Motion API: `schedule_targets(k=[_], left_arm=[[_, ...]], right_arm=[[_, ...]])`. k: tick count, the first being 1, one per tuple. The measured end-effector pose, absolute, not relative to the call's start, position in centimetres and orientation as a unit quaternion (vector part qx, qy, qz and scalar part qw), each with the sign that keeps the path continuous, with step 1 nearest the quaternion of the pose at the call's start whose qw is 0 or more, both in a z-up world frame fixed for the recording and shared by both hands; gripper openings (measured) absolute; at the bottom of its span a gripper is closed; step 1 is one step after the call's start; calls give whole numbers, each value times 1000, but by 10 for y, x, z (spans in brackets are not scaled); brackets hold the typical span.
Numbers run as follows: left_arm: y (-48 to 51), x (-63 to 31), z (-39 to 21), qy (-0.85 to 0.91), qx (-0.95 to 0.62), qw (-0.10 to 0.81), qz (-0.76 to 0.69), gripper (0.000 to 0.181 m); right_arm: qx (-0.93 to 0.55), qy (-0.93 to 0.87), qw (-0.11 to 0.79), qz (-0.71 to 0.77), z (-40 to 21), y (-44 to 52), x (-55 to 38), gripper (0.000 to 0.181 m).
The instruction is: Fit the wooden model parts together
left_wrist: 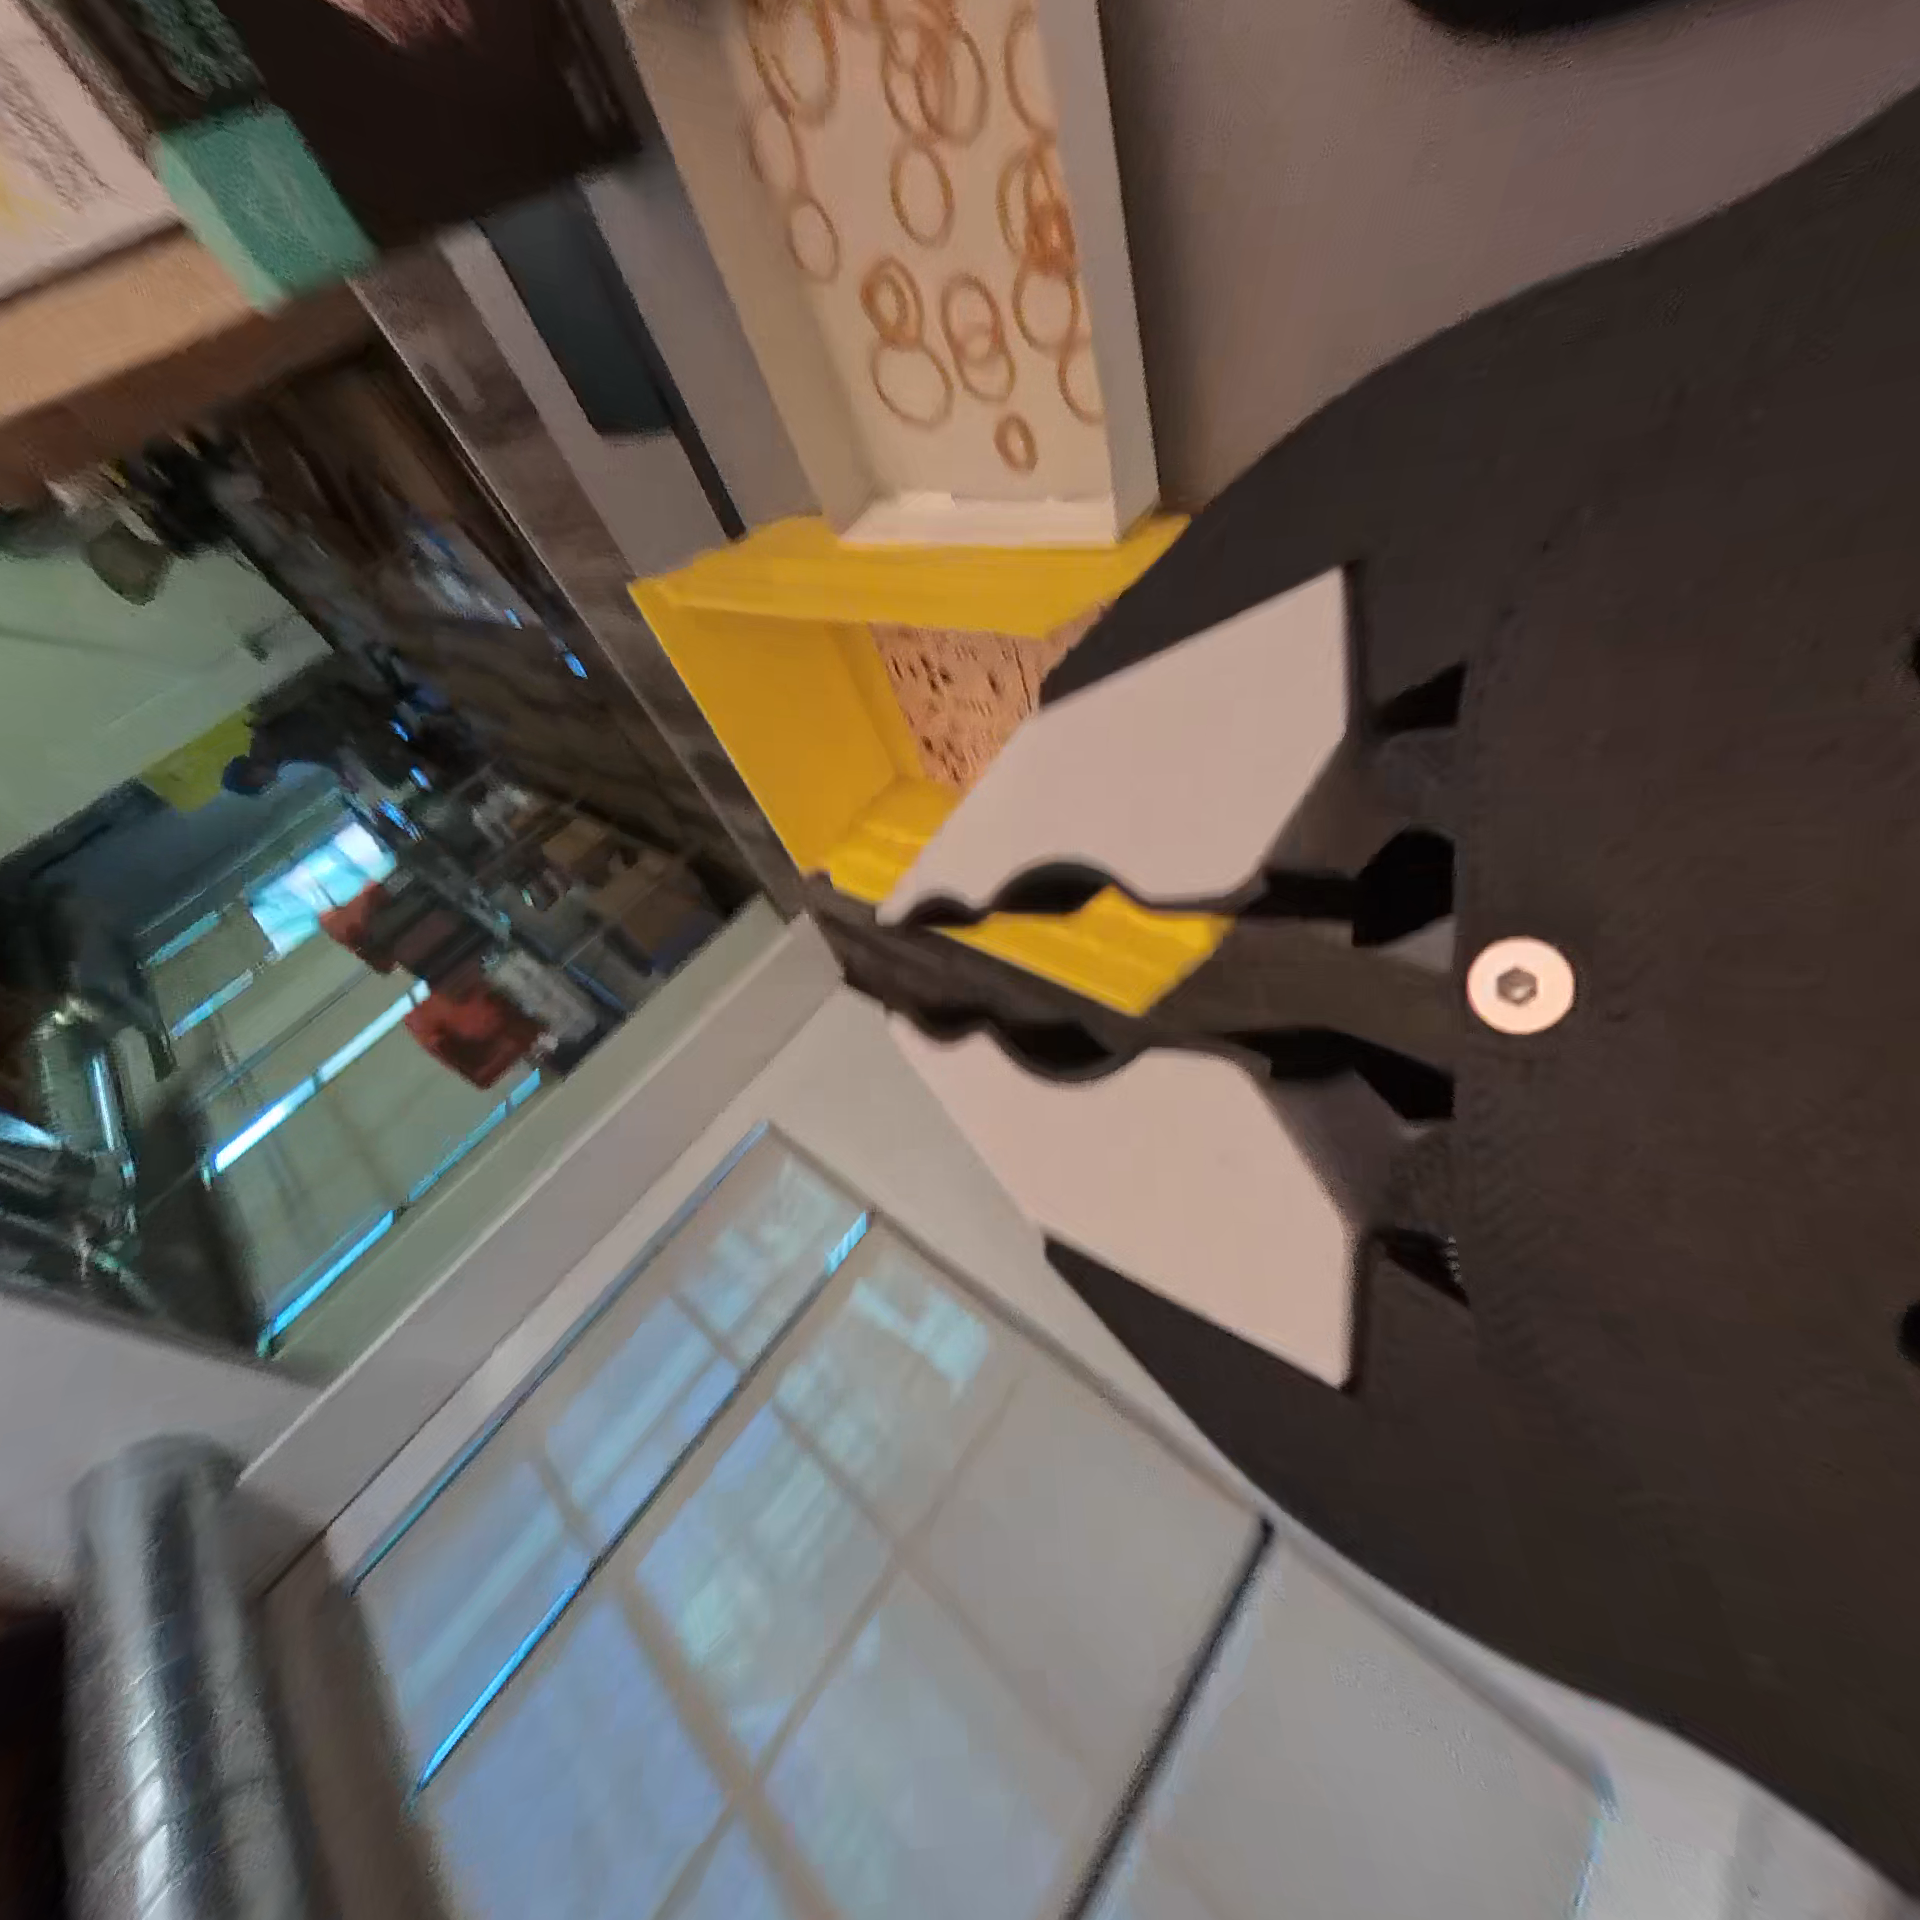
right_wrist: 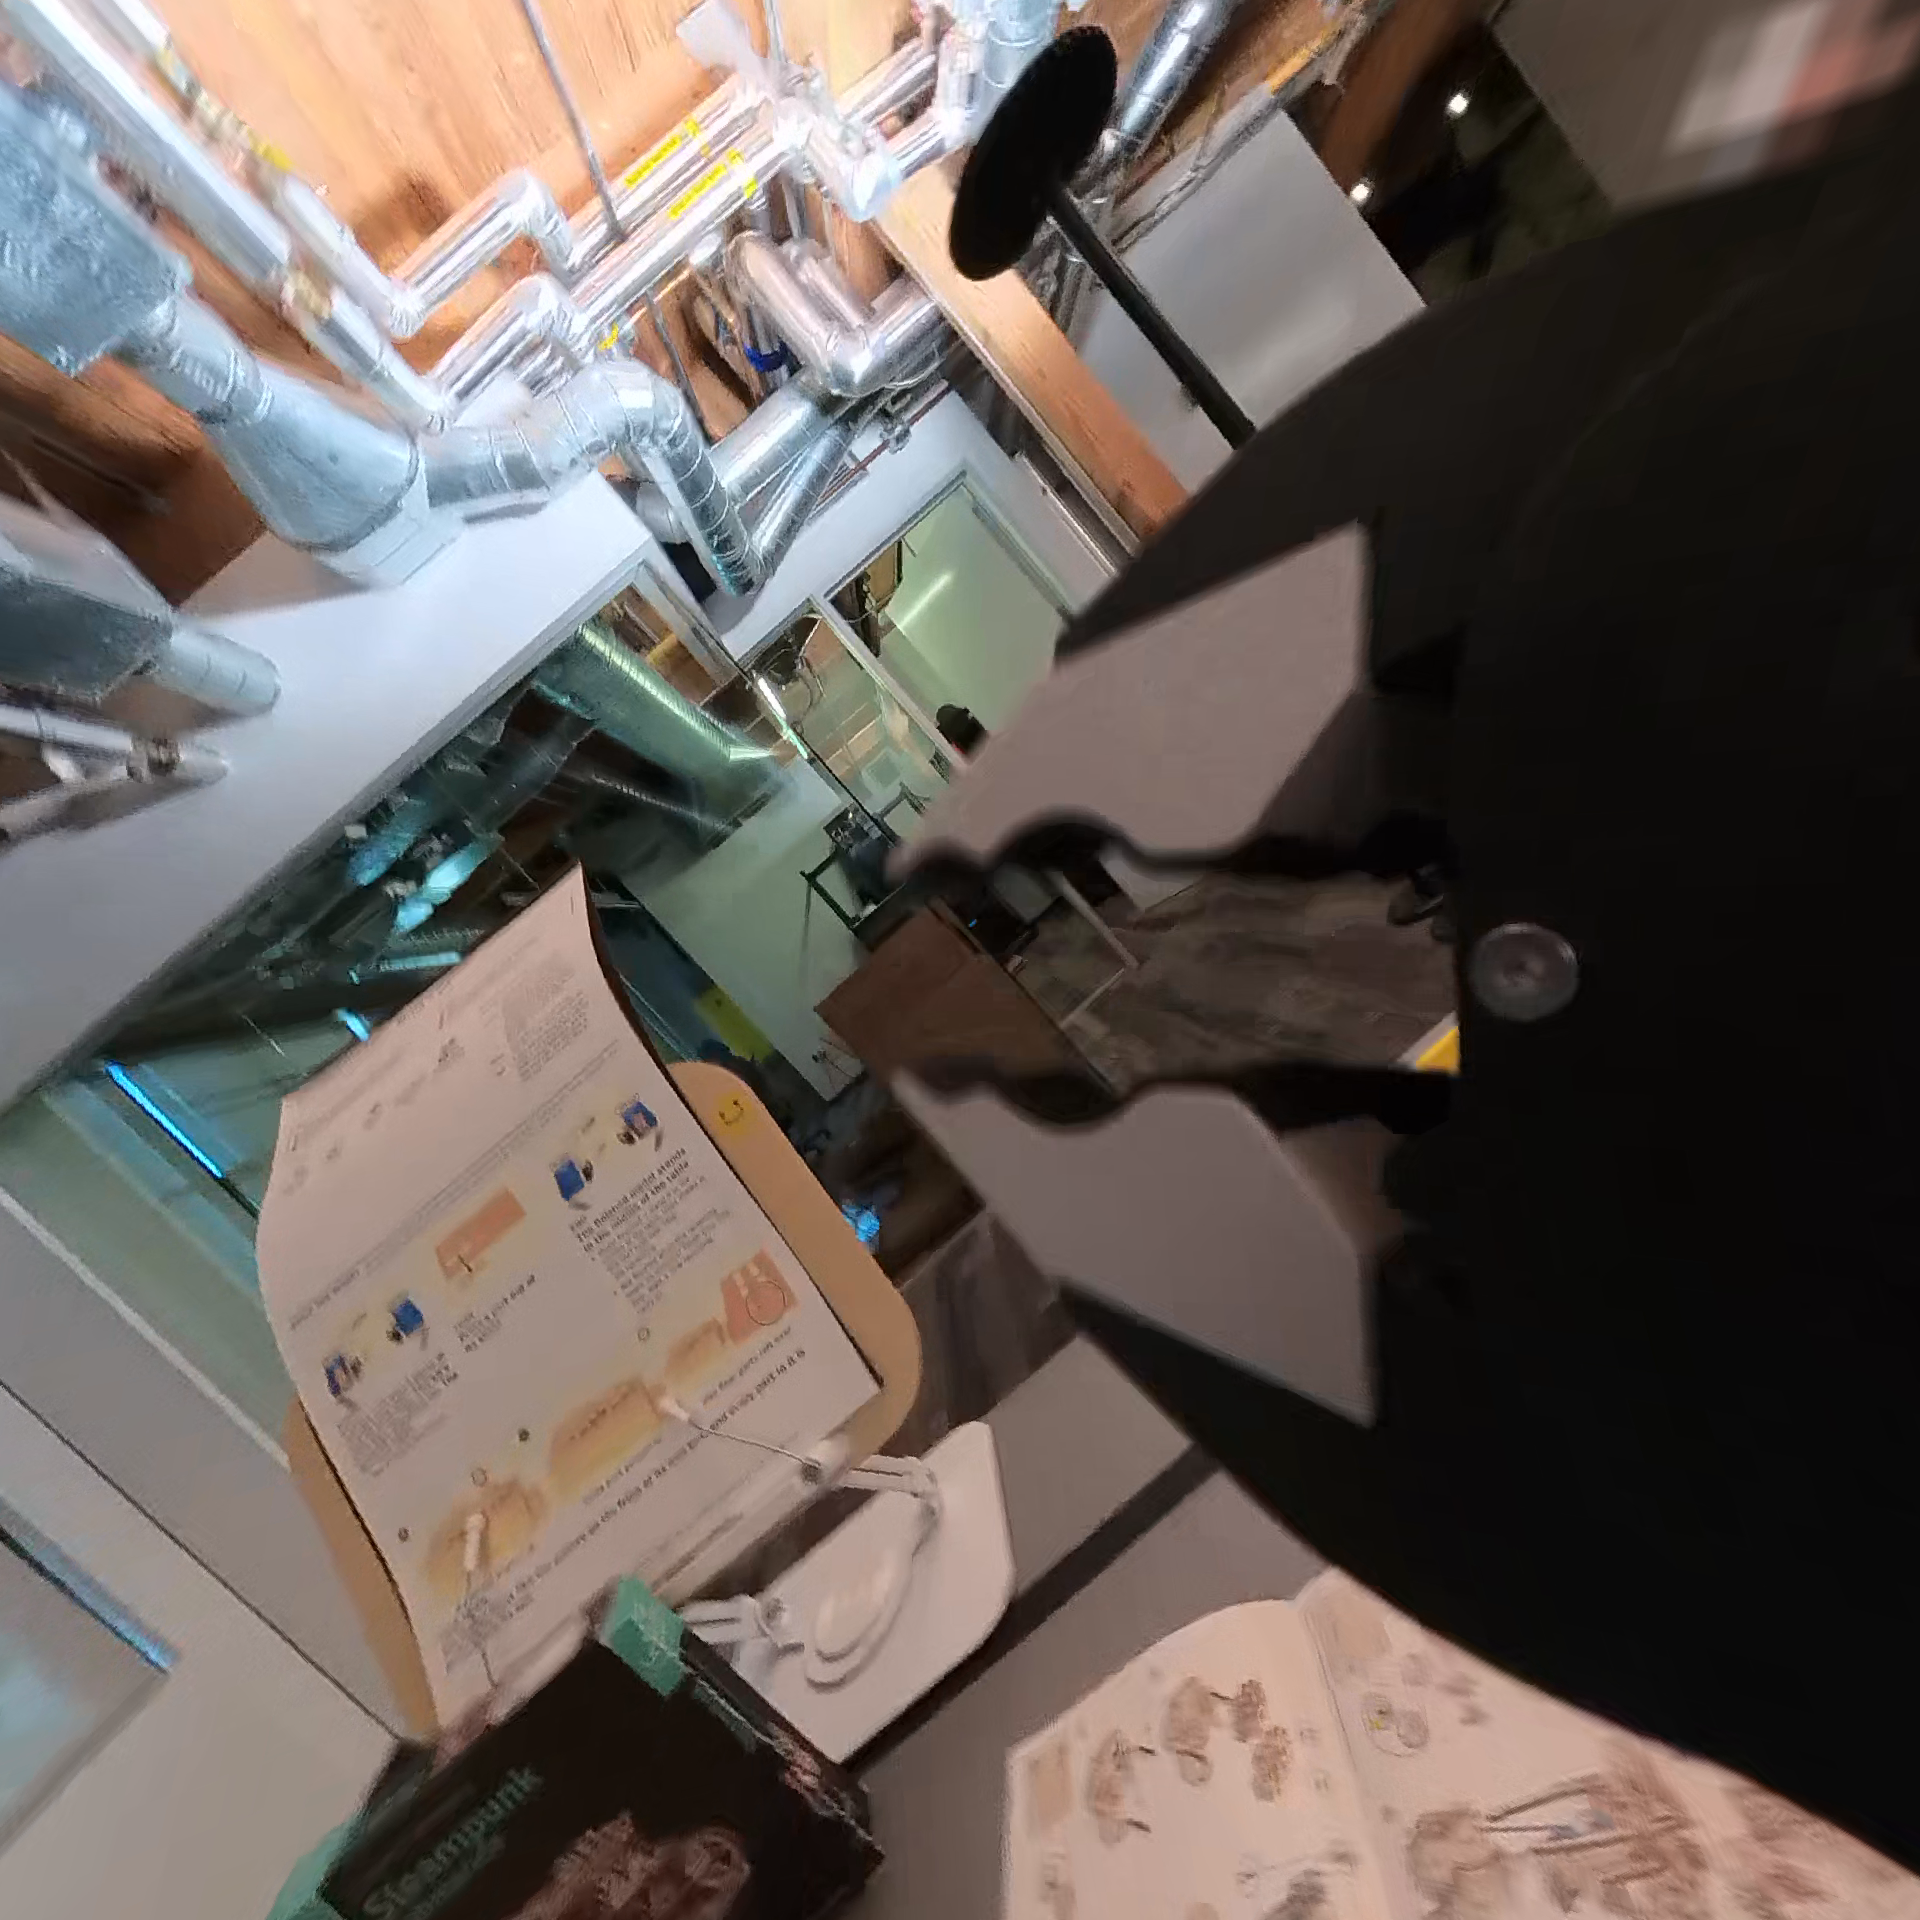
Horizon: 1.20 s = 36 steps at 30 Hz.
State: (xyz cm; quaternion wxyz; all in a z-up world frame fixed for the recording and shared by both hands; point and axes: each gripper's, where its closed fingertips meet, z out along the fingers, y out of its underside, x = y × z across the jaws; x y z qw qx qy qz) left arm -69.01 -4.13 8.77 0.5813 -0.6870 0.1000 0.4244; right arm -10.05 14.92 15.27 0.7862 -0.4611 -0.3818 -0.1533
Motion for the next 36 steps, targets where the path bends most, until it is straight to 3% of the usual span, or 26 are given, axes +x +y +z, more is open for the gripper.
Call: schedule_targets(k=[1,3,4,5,7,8,13,17,22,36], left_arm=[[-33,-693,83,98,-704,594,376,34],[-8,-695,59,119,-772,577,238,76],[4,-683,39,168,-808,547,140,85],[11,-674,22,231,-830,504,67,85],[35,-708,4,296,-837,449,102,64],[46,-727,-8,319,-843,413,126,64],[82,-774,-55,353,-890,275,85,64],[82,-796,-102,422,-884,176,96,84],[86,-795,-136,474,-861,163,86,88],[102,-797,-136,498,-841,187,98,81]], right_arm=[[-462,-366,795,-139,157,150,-99,62],[-487,-369,783,-118,151,156,-101,75],[-497,-370,775,-122,148,159,-100,80],[-503,-368,770,-135,146,161,-98,83],[-509,-378,759,-146,140,161,-103,83],[-517,-385,752,-140,134,160,-108,83],[-556,-434,706,-62,99,136,-152,84],[-581,-444,681,-44,76,119,-168,83],[-620,-443,646,-48,45,109,-162,84],[-634,-412,654,-20,46,108,-166,82]])
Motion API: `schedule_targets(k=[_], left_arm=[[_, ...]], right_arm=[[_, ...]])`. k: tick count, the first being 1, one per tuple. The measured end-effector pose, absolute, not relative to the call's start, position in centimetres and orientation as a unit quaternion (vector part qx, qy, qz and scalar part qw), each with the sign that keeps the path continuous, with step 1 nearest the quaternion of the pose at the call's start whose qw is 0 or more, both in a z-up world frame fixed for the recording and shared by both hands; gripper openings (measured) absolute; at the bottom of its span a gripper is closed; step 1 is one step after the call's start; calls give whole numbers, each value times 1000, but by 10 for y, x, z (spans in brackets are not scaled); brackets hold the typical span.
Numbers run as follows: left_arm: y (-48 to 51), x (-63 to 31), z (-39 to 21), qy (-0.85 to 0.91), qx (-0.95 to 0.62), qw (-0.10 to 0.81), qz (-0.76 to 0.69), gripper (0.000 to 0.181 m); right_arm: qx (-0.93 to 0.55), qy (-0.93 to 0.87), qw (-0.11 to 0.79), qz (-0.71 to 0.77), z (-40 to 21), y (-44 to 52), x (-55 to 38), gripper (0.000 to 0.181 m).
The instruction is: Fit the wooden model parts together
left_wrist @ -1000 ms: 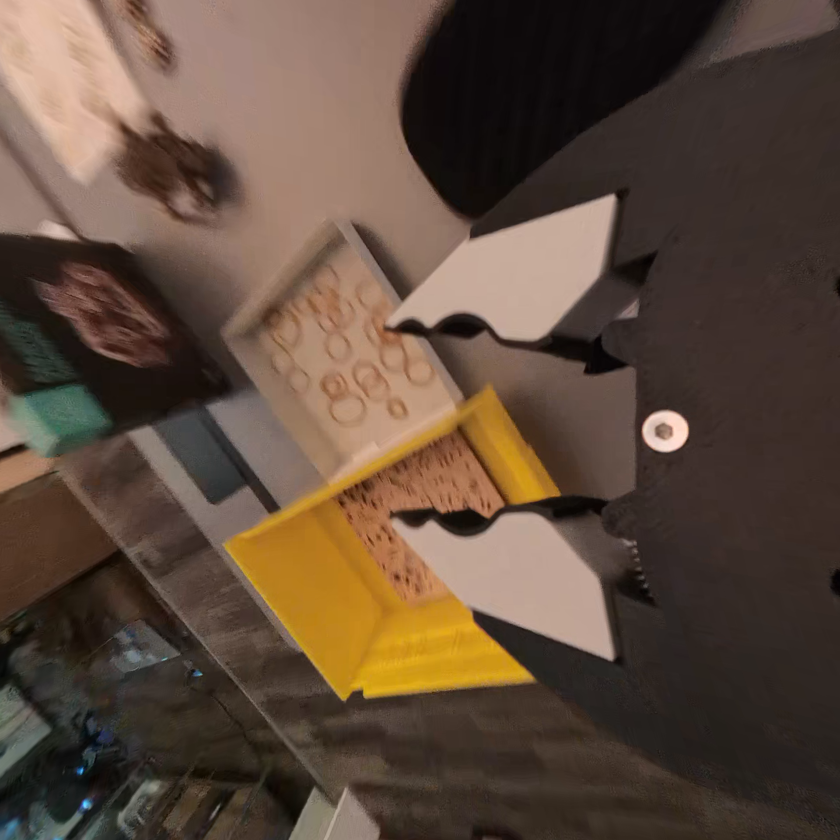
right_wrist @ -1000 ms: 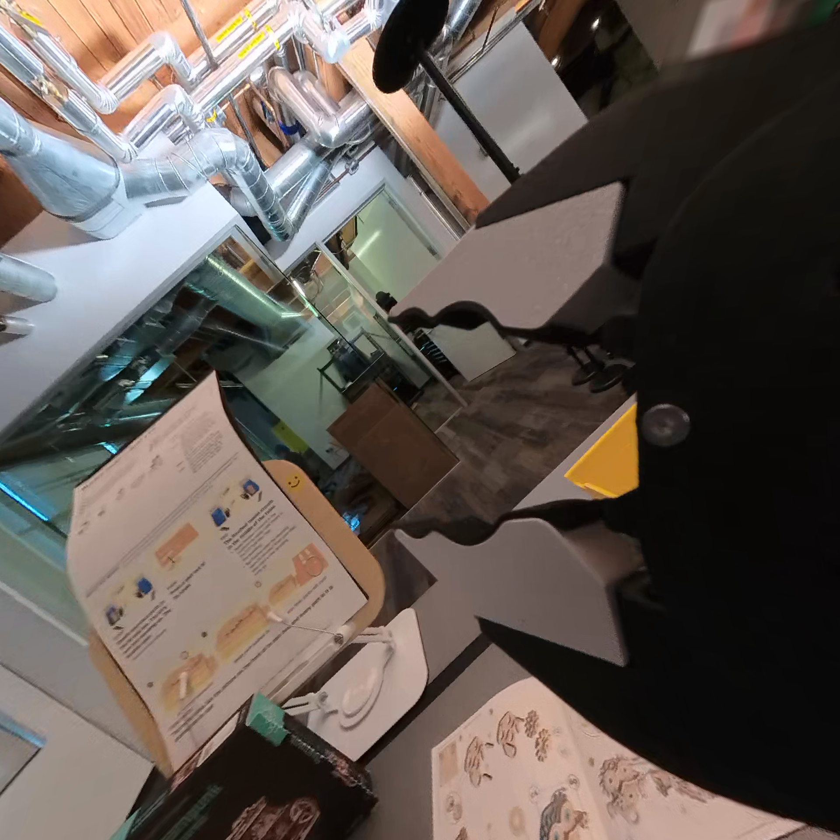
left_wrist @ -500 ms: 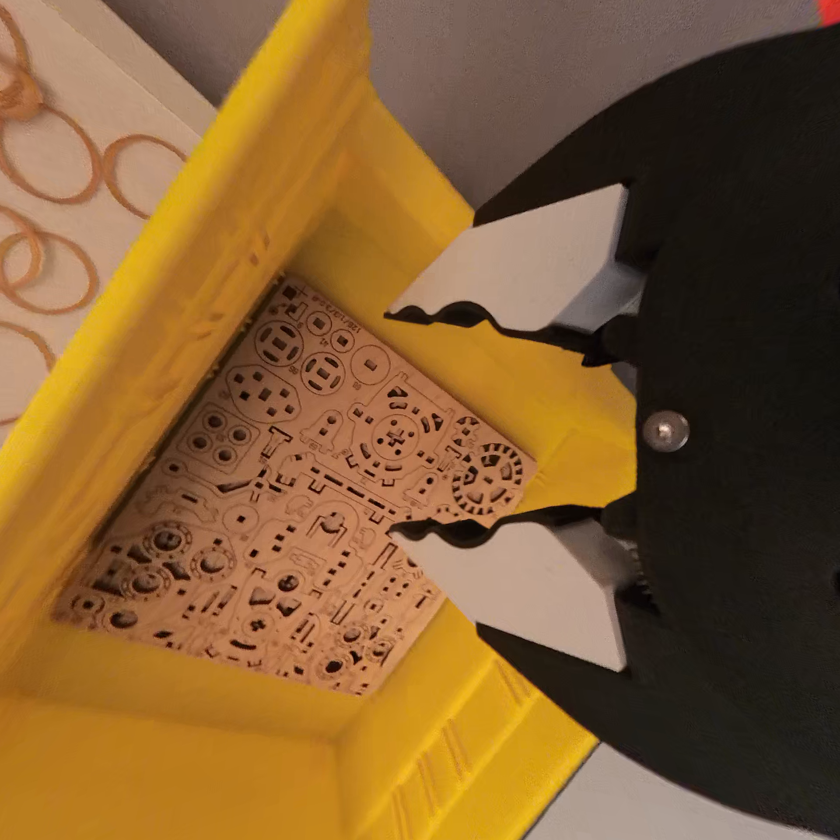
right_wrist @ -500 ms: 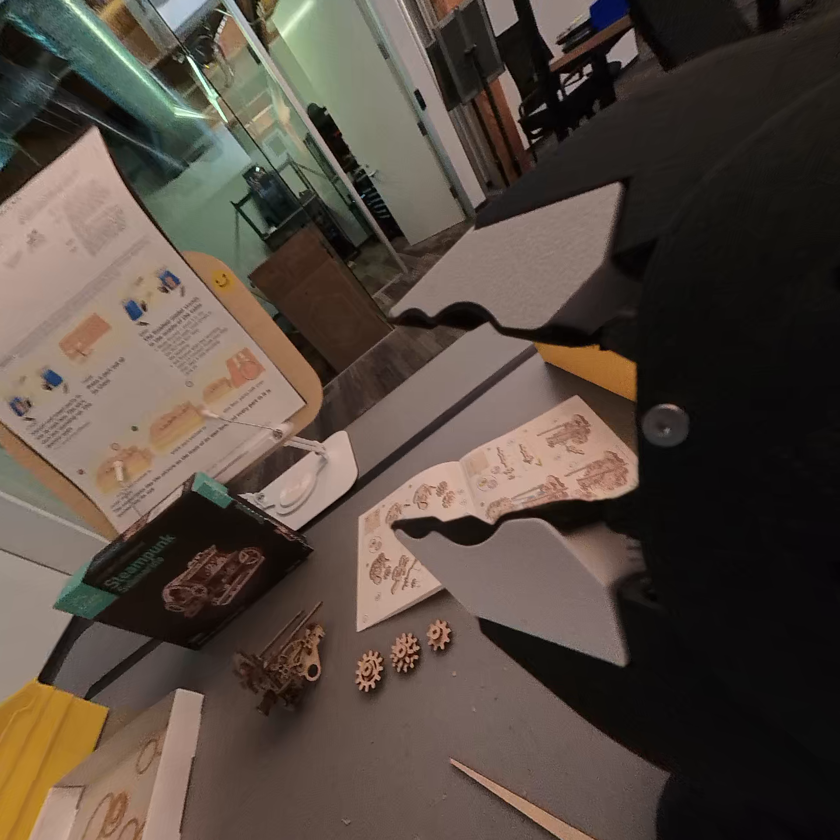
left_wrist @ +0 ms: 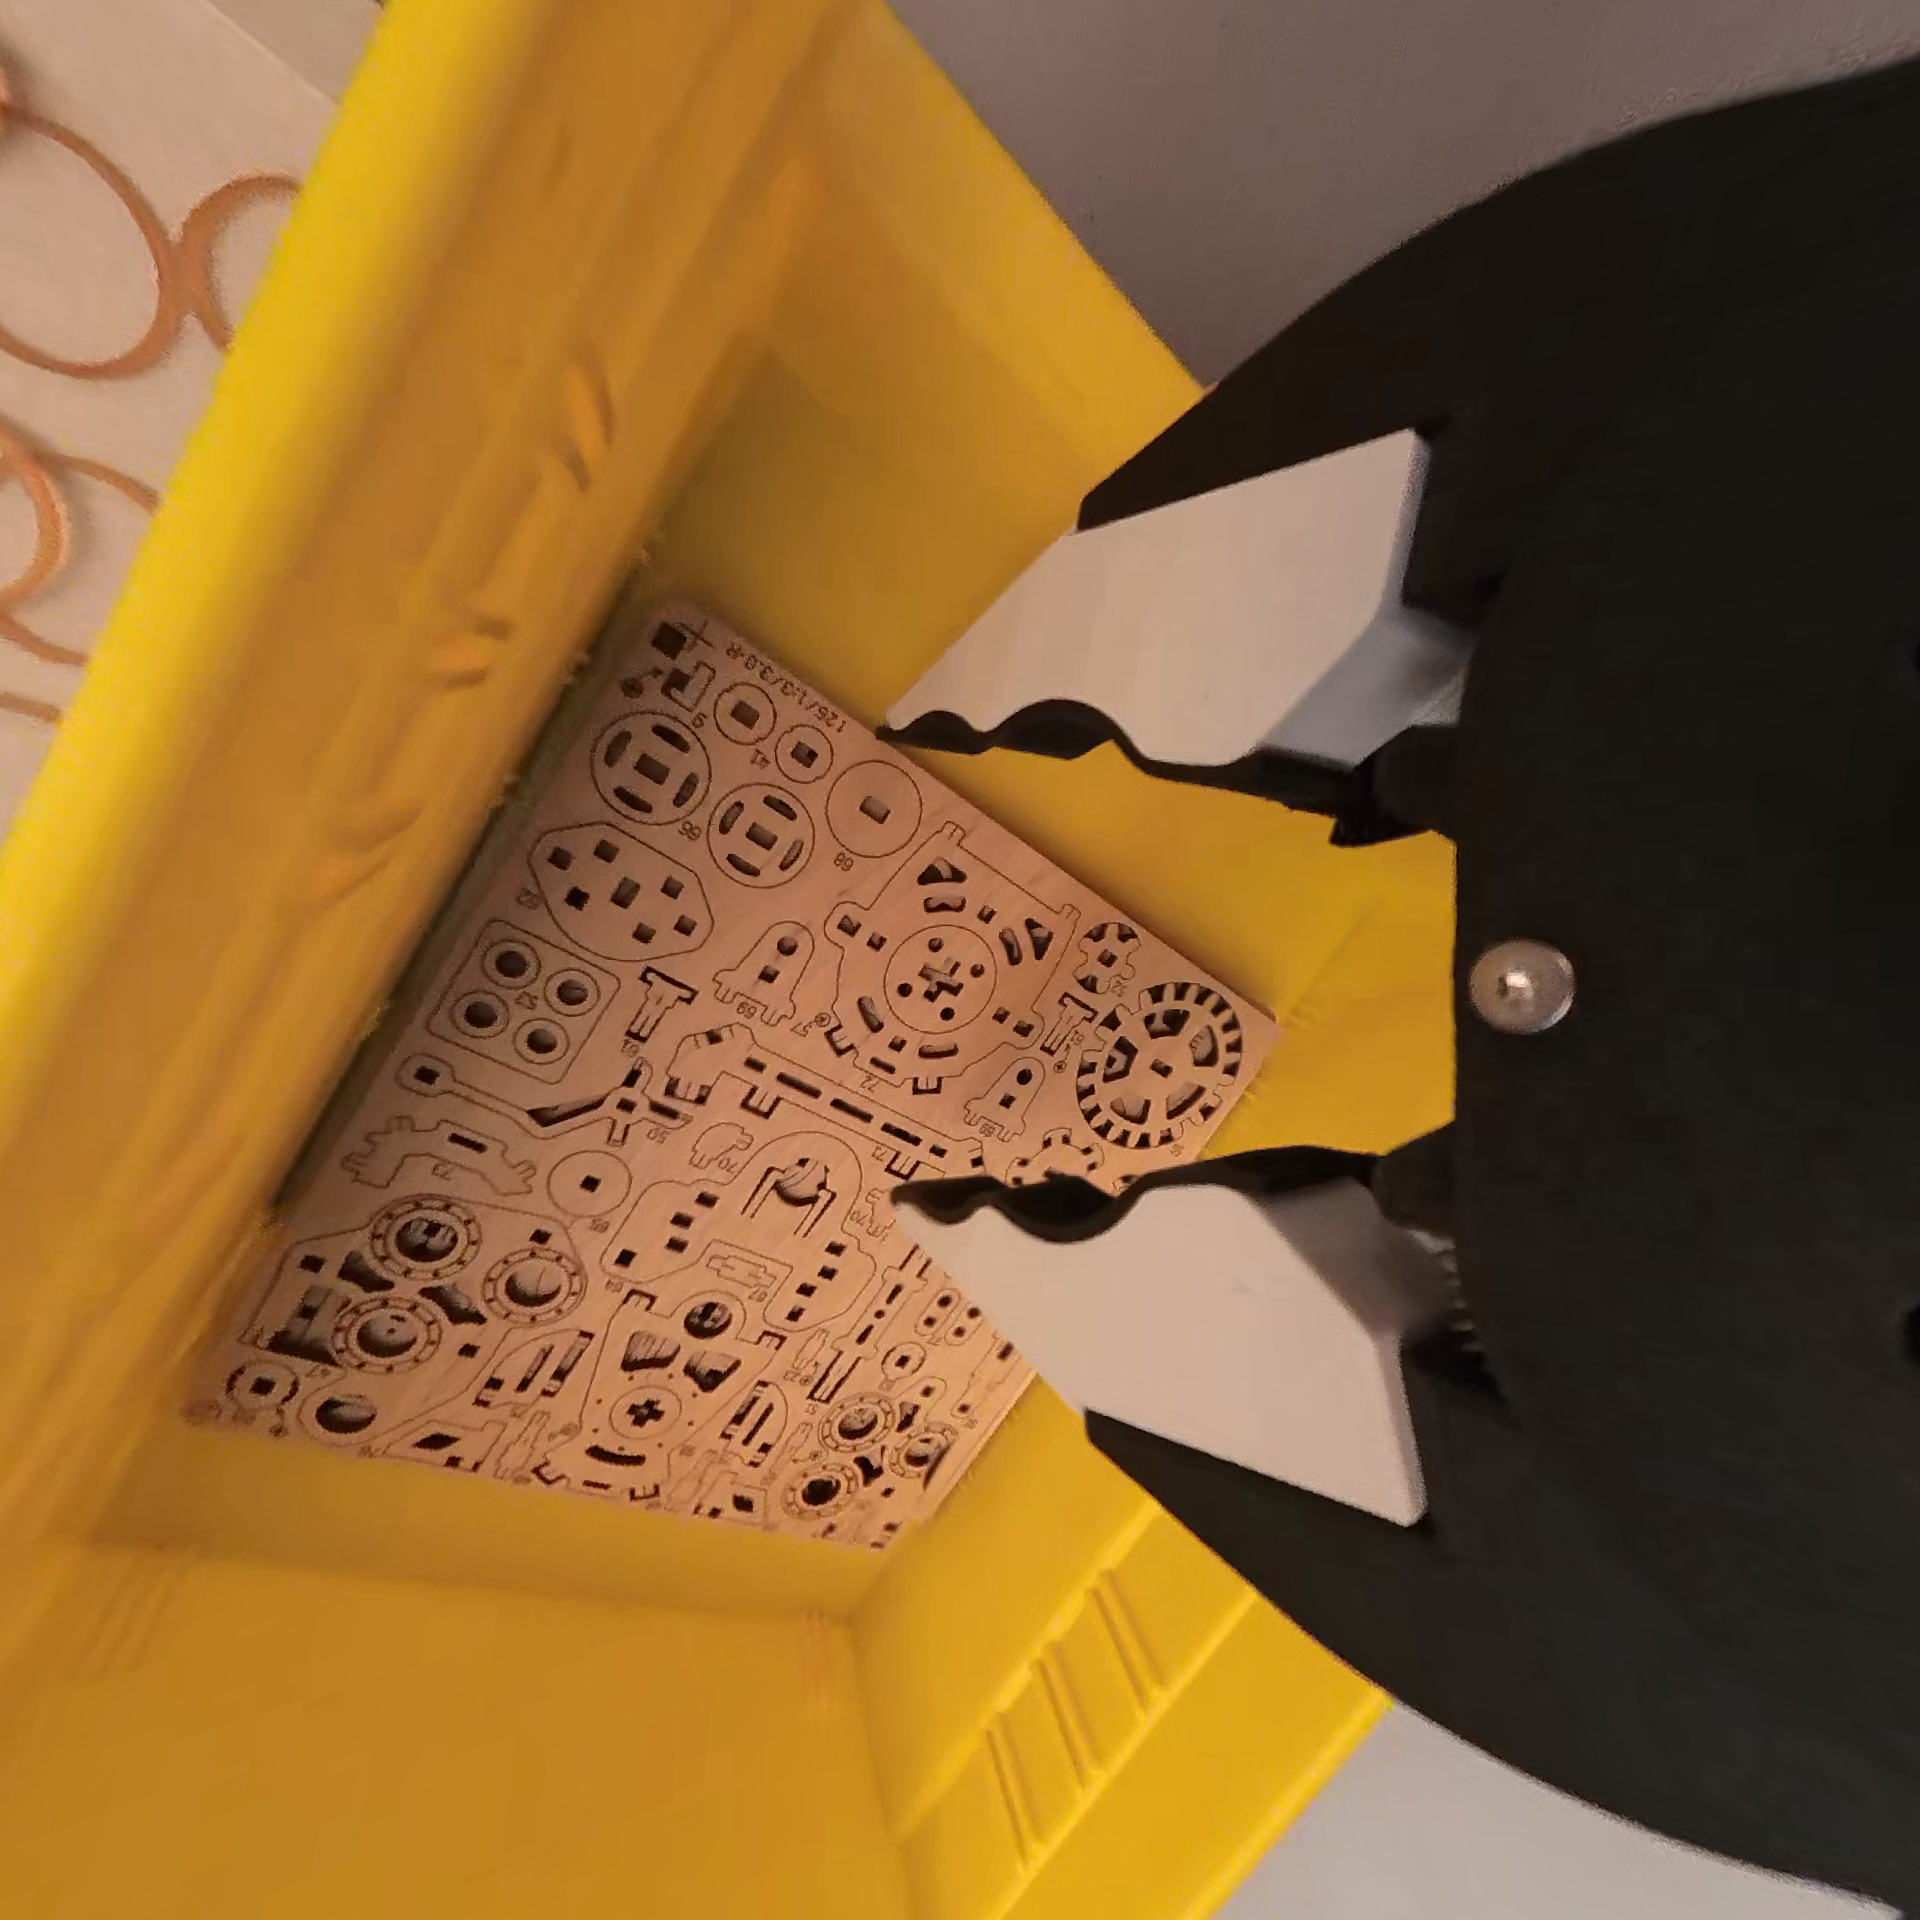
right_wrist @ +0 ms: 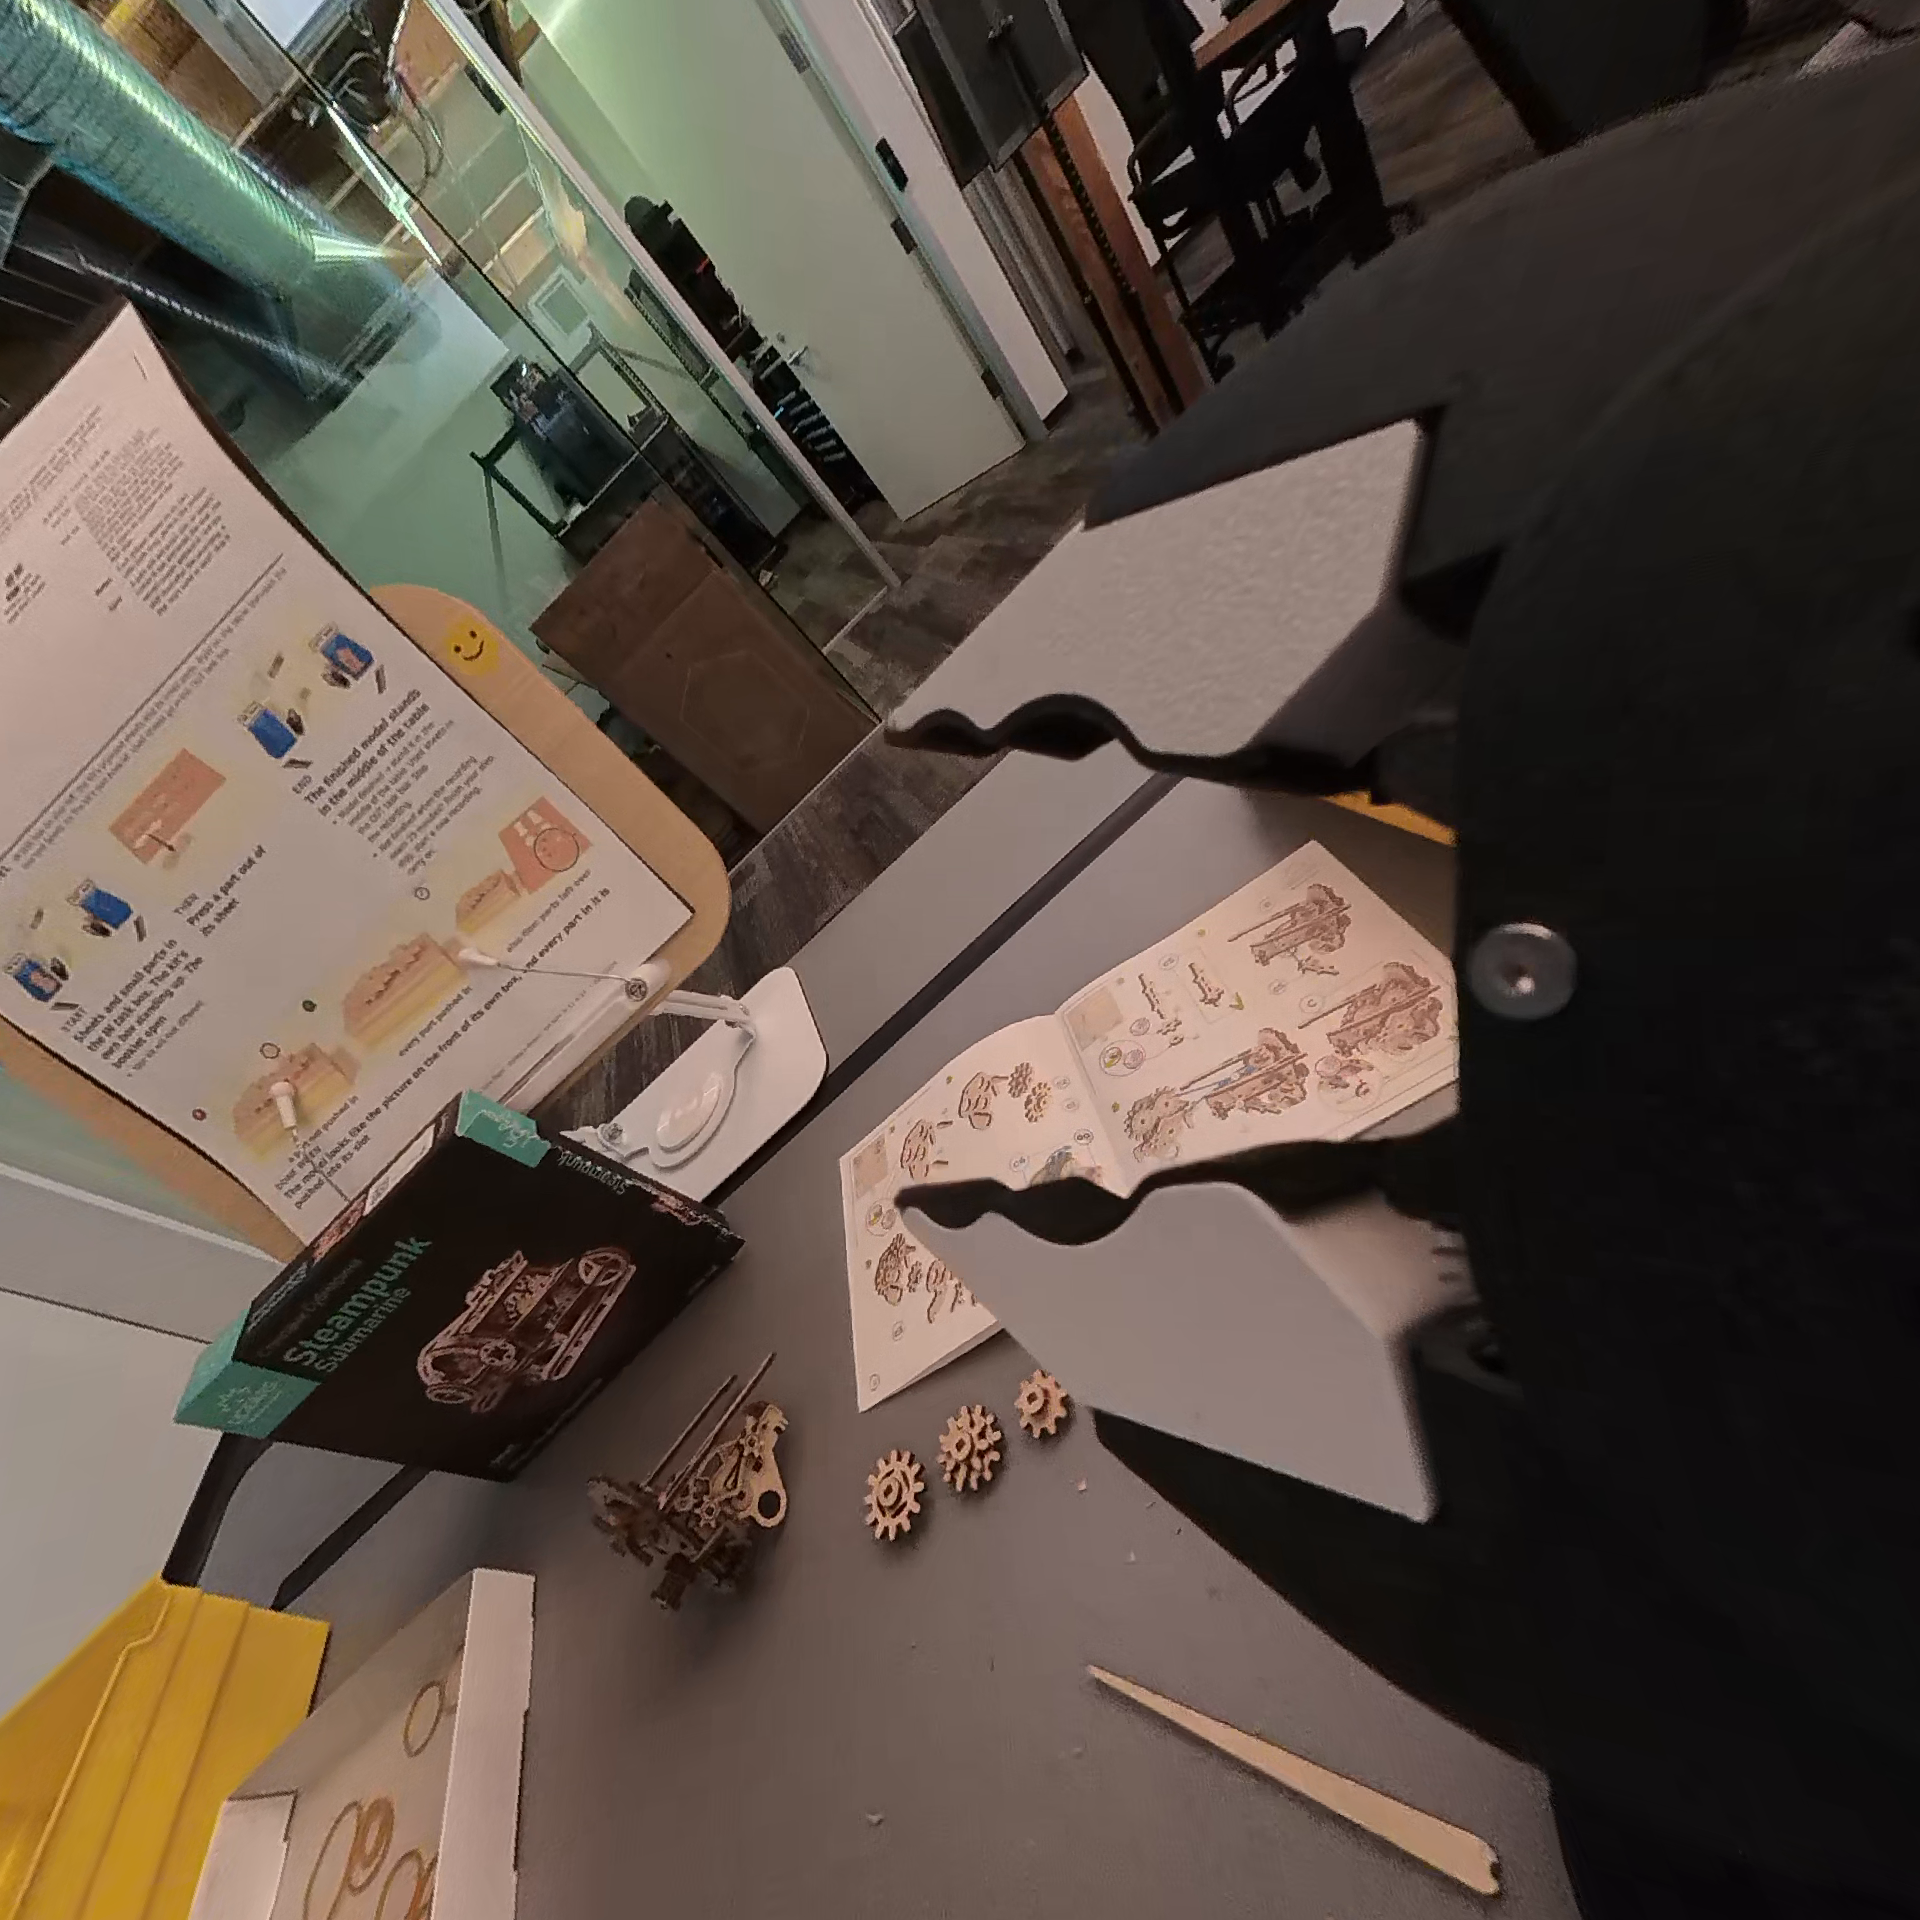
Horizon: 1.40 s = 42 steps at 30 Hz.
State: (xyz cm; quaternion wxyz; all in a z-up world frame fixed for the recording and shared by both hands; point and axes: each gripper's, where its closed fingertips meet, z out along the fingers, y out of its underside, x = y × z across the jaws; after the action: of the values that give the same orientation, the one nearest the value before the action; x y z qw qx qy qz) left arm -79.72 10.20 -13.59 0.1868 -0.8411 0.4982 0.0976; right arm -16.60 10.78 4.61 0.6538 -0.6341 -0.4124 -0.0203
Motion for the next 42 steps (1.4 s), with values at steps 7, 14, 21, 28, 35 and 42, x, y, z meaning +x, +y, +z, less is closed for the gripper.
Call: schedule_targets(k=[7,14,21,28,35,42], left_arm=[[126,-801,-124,470,-843,243,95,69],[190,-809,-92,357,-875,325,38,74],[228,-795,-113,362,-900,234,-66,57],[258,-798,-128,367,-902,207,-98,65],[242,-785,-143,372,-900,143,-175,48],[208,-789,-139,386,-897,106,-189,34]], right_arm=[[-642,-428,635,-33,31,104,-171,82],[-660,-415,626,-25,15,106,-167,82],[-672,-364,645,0,8,112,-156,82],[-687,-295,661,65,9,121,-130,80],[-690,-278,664,79,8,125,-123,79],[-694,-292,654,77,1,126,-131,79]])
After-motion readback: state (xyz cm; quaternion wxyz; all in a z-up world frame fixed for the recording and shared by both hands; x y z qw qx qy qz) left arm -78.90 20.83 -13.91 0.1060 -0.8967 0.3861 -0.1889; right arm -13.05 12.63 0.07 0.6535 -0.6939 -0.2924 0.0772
